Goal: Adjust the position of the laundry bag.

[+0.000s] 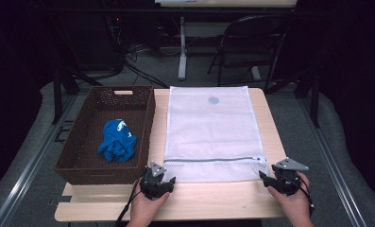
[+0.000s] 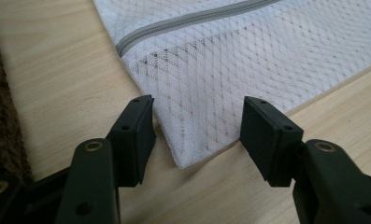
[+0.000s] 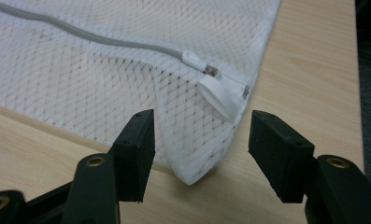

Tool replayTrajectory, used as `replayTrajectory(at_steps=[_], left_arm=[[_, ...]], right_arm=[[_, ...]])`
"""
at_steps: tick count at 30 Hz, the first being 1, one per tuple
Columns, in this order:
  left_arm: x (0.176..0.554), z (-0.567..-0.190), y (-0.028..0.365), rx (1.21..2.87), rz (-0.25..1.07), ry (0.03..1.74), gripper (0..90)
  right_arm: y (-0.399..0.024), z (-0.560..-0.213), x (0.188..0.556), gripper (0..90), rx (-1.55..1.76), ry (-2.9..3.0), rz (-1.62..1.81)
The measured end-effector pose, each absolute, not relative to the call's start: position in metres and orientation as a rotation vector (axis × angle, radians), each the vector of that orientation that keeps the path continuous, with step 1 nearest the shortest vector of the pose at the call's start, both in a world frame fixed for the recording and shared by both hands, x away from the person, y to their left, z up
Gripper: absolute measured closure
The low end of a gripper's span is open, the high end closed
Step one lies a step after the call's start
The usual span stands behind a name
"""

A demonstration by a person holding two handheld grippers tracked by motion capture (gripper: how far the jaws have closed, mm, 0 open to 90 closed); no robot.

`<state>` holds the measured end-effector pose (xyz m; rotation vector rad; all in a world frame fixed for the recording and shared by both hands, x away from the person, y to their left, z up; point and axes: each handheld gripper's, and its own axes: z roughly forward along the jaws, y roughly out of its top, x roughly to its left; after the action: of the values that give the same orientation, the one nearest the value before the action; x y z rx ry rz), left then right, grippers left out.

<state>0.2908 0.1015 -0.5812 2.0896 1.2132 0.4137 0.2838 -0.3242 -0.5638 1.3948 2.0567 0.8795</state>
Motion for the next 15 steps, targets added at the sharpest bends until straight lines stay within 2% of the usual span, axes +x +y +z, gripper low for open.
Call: replayTrajectory(at_steps=[15], left_arm=[[0.291, -0.583, 0.102, 2.101, 0.460, 1.189, 55.8]], right_arm=[[-0.330, -0.577, 0.288, 61.3, 1.510, 2.082, 0.870]])
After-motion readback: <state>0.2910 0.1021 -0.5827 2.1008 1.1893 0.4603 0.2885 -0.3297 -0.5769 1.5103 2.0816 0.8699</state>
